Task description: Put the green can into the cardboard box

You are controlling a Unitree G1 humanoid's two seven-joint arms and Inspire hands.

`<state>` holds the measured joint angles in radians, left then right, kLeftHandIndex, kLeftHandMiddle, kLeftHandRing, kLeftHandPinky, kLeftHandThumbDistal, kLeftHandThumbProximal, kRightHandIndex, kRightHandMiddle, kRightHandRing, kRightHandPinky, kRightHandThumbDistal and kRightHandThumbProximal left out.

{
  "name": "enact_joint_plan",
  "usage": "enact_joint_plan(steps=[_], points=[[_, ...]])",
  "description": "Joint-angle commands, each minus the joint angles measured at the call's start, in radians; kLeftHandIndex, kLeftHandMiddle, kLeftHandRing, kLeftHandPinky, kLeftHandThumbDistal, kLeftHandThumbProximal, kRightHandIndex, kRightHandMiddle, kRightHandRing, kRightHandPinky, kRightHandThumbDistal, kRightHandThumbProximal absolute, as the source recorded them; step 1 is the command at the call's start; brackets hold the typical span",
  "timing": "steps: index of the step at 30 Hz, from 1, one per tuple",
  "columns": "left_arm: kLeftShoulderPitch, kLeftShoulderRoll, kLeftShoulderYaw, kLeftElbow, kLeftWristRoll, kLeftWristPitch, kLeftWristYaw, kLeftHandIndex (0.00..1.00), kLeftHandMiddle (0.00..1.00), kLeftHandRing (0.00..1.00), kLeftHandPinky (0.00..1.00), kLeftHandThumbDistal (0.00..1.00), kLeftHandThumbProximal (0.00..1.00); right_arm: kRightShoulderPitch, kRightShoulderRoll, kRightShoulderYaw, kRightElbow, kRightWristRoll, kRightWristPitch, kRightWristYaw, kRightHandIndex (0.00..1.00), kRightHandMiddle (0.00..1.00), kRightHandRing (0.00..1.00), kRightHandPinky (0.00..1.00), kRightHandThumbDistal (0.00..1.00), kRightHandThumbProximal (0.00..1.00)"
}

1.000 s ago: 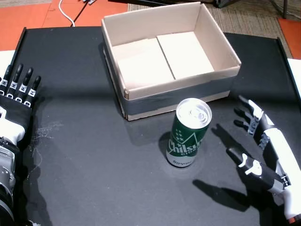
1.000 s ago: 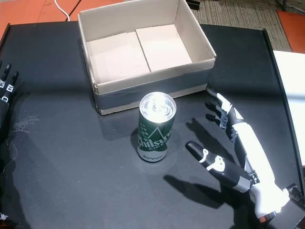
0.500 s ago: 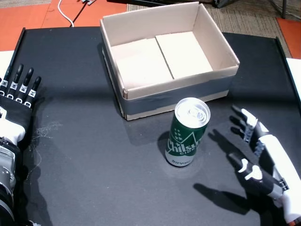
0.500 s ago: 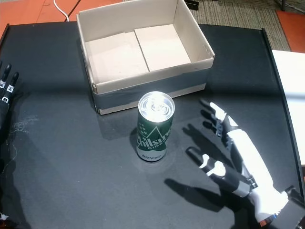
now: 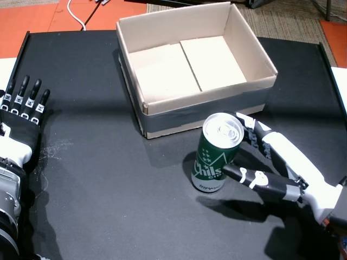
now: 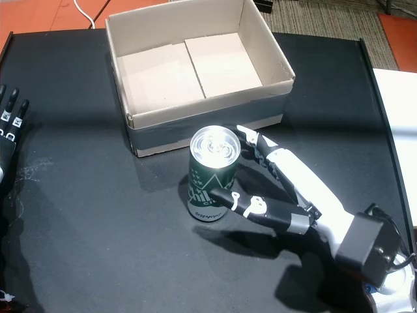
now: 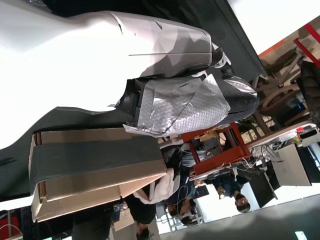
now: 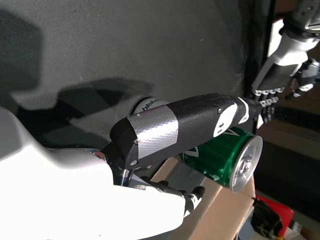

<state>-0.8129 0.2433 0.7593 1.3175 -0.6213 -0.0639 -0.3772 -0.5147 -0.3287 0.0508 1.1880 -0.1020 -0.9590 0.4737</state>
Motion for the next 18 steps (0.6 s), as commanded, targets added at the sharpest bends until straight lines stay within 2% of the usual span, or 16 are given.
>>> enact_joint_plan(steps=[1, 6, 10, 13, 18], points=[[-0.001, -0.002, 0.004, -0.001, 0.0, -0.007, 0.0, 0.76, 0.72, 0.84, 0.95, 0.0, 1.0, -0.011, -0.008, 0.005, 0.019, -0.02, -0.002, -0.016, 0.97, 1.0, 1.0, 1.0, 1.0, 0.71], [-0.002, -0.001, 0.007, -0.001, -0.003, -0.007, 0.001, 0.78, 0.76, 0.86, 0.97, 0.0, 1.0, -0.015, -0.002, 0.003, 0.034, -0.02, 0.0, -0.012, 0.96, 1.0, 1.0, 1.0, 1.0, 0.72], [-0.001, -0.001, 0.01, -0.001, -0.006, -0.005, -0.007, 0.78, 0.75, 0.86, 0.96, 0.0, 1.0, -0.015, -0.002, 0.011, 0.033, -0.031, 0.013, -0.016, 0.99, 1.0, 1.0, 1.0, 1.0, 0.72], [-0.001, -0.001, 0.009, -0.001, -0.004, -0.007, -0.005, 0.81, 0.8, 0.9, 0.98, 0.0, 1.0, -0.017, 0.004, 0.017, 0.032, -0.029, 0.03, 0.011, 1.0, 1.0, 1.0, 1.0, 1.0, 0.73], [-0.001, 0.001, 0.013, 0.0, -0.008, -0.001, -0.003, 0.8, 0.78, 0.88, 0.98, 0.0, 1.0, -0.029, 0.012, 0.036, 0.029, -0.044, 0.056, 0.039, 1.0, 1.0, 1.0, 1.0, 1.0, 0.71]])
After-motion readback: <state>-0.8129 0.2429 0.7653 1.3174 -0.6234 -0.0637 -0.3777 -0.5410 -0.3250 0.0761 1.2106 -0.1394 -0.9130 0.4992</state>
